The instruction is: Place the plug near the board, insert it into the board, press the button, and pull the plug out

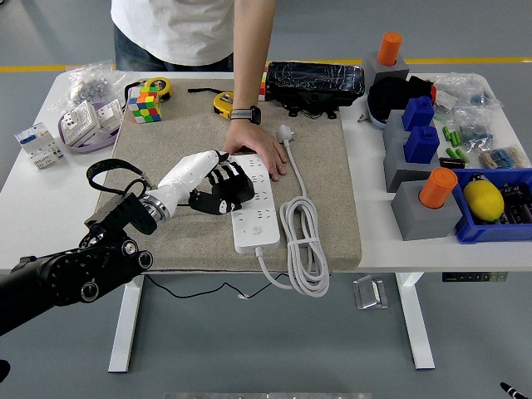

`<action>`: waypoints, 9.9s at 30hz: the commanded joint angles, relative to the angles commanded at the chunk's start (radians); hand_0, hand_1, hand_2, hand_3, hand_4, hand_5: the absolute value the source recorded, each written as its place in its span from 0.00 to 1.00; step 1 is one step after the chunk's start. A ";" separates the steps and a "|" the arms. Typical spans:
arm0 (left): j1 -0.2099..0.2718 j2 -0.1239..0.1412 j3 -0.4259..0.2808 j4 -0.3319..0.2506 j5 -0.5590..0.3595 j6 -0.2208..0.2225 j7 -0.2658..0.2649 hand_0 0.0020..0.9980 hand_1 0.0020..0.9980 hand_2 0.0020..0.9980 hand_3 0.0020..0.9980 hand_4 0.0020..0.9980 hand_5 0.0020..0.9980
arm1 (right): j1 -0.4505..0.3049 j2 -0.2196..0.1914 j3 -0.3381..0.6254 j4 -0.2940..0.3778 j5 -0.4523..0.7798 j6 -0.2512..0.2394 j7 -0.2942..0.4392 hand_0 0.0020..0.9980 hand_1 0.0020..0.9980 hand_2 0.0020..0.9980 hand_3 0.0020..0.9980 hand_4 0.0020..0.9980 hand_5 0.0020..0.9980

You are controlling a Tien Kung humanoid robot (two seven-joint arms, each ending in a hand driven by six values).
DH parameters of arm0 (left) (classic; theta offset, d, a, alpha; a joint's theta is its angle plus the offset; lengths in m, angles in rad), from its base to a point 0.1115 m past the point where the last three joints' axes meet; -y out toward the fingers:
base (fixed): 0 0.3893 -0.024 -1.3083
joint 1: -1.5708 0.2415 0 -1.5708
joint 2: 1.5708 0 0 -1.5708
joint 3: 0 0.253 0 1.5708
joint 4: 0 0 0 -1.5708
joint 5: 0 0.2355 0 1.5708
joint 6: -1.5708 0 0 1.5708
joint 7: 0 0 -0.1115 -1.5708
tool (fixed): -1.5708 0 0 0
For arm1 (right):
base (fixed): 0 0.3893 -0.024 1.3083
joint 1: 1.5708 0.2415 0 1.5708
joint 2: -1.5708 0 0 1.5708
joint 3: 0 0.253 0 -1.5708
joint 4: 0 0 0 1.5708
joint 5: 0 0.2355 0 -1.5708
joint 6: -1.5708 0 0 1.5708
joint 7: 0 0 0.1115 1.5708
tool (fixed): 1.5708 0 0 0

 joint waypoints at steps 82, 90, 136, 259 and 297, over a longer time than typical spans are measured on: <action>0.354 0.140 -0.290 -0.443 0.126 -0.023 0.253 0.79 0.81 0.79 0.75 0.82 0.50 | 0.000 -0.003 0.015 0.017 -0.018 0.000 0.004 0.61 0.67 0.64 0.57 0.98 0.59; 0.318 0.119 -0.251 -0.425 0.108 -0.042 0.260 0.80 0.82 0.79 0.76 0.80 0.51 | 0.000 -0.002 0.005 0.016 -0.015 0.001 0.003 0.61 0.67 0.64 0.57 0.98 0.59; 0.200 0.050 -0.192 -0.431 0.054 -0.091 0.276 0.79 0.81 0.77 0.74 0.79 0.54 | -0.009 -0.006 0.019 0.019 -0.015 0.002 0.003 0.61 0.67 0.64 0.57 0.98 0.59; 0.231 0.102 -0.269 -0.584 -0.042 -0.437 0.566 0.08 0.07 0.15 0.87 0.66 0.00 | -0.009 -0.007 0.015 0.022 -0.014 0.003 0.002 0.62 0.67 0.64 0.57 0.98 0.58; 0.221 0.096 -0.245 -0.537 -0.113 -0.398 0.485 0.07 0.07 0.15 0.80 0.70 0.00 | -0.008 -0.008 0.016 0.024 -0.014 0.003 0.002 0.62 0.67 0.64 0.57 0.98 0.58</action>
